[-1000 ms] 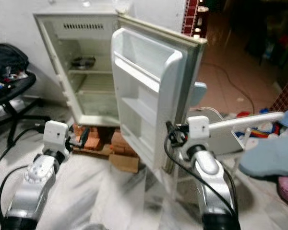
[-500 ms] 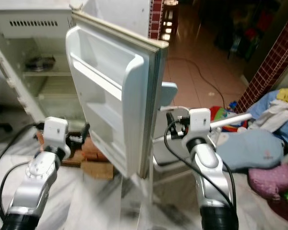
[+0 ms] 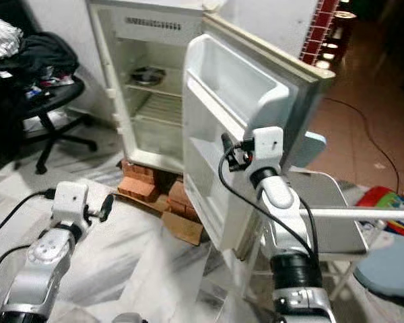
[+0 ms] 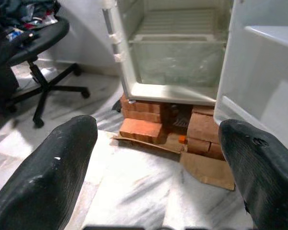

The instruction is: Restocking fridge

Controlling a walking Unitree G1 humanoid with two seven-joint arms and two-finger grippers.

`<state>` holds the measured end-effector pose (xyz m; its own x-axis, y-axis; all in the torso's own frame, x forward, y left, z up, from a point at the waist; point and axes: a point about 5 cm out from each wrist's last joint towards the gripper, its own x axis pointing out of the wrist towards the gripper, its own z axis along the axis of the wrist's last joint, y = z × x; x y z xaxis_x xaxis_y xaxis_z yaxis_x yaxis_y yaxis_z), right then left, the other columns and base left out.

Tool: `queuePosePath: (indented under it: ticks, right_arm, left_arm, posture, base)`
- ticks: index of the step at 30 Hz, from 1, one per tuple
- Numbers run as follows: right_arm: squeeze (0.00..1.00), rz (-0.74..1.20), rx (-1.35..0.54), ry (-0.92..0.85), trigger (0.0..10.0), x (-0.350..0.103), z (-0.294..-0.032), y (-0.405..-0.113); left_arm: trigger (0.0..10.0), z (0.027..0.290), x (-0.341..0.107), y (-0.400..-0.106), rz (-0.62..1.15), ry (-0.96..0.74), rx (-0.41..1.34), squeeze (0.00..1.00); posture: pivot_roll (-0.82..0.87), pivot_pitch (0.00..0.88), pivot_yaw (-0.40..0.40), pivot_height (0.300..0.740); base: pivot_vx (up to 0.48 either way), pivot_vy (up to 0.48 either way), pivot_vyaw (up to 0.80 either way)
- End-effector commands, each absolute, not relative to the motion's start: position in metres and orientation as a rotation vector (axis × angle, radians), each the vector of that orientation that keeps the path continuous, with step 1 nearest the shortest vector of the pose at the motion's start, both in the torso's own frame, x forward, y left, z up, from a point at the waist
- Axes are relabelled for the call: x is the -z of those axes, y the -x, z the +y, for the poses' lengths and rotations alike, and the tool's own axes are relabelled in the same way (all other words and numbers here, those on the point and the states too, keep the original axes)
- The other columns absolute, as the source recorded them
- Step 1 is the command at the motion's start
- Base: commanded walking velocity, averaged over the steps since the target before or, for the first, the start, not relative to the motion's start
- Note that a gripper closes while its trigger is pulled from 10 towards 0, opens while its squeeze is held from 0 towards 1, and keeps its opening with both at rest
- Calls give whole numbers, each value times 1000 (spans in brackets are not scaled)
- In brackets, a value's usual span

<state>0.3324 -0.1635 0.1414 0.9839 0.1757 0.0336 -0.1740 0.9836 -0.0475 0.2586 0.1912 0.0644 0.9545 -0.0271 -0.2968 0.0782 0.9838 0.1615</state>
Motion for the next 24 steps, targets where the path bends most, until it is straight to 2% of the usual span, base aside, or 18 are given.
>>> queuePosePath:
  ticks: [1, 4, 7, 12, 15, 18, 19, 20, 21, 24]
  right_arm:
    - [0, -65, -164, 55, 10000, -153, -164, -340]
    - [0, -52, -174, 35, 10000, -150, -165, -341]
    - [0, -40, -243, -62, 10000, -150, -156, -338]
    - [0, -43, -671, -401, 10000, -176, -101, -313]
    - [0, -45, -884, -462, 10000, -188, -84, -291]
    - [0, 28, -933, -373, 10000, -174, -87, -278]
    - [0, 114, -857, -258, 10000, -153, -97, -281]
    - [0, 140, -830, -224, 10000, -147, -101, -282]
    - [0, 281, -685, -38, 10000, -115, -126, -287]
    - [0, 376, -498, 89, 10000, -95, -160, -291]
  left_arm:
    - [10000, 189, -68, -259, 293, -186, 63, 0]
    - [10000, 191, -67, -257, 300, -187, 52, 0]
    - [10000, 190, -67, -257, 306, -189, 59, 0]
    - [10000, 186, -69, -260, 297, -205, 84, 0]
    - [10000, 187, -69, -261, 298, -205, 83, 0]
    - [10000, 189, -69, -262, 299, -209, 78, 0]
    - [10000, 189, -69, -261, 303, -210, 76, 0]
    - [10000, 189, -69, -261, 304, -210, 75, 0]
    - [10000, 189, -68, -259, 307, -211, 76, 0]
    - [10000, 187, -67, -258, 312, -213, 80, 0]
  posture:
    - [98, 0, -40, 740]
    - [97, 0, -41, 740]
    - [92, 0, -36, 740]
    - [83, 0, -27, 740]
    - [82, 0, -27, 740]
    - [81, 0, -30, 740]
    - [81, 0, -31, 740]
    - [81, 0, -31, 740]
    - [81, 0, -32, 740]
    - [82, 0, -33, 740]
  base:
    - [0, 0, 581]
    - [0, 0, 0]
    - [0, 0, 0]
    - [0, 0, 0]
    - [0, 0, 0]
    - [0, 0, 0]
    - [0, 0, 0]
    - [0, 0, 0]
    - [0, 0, 0]
    - [0, 0, 0]
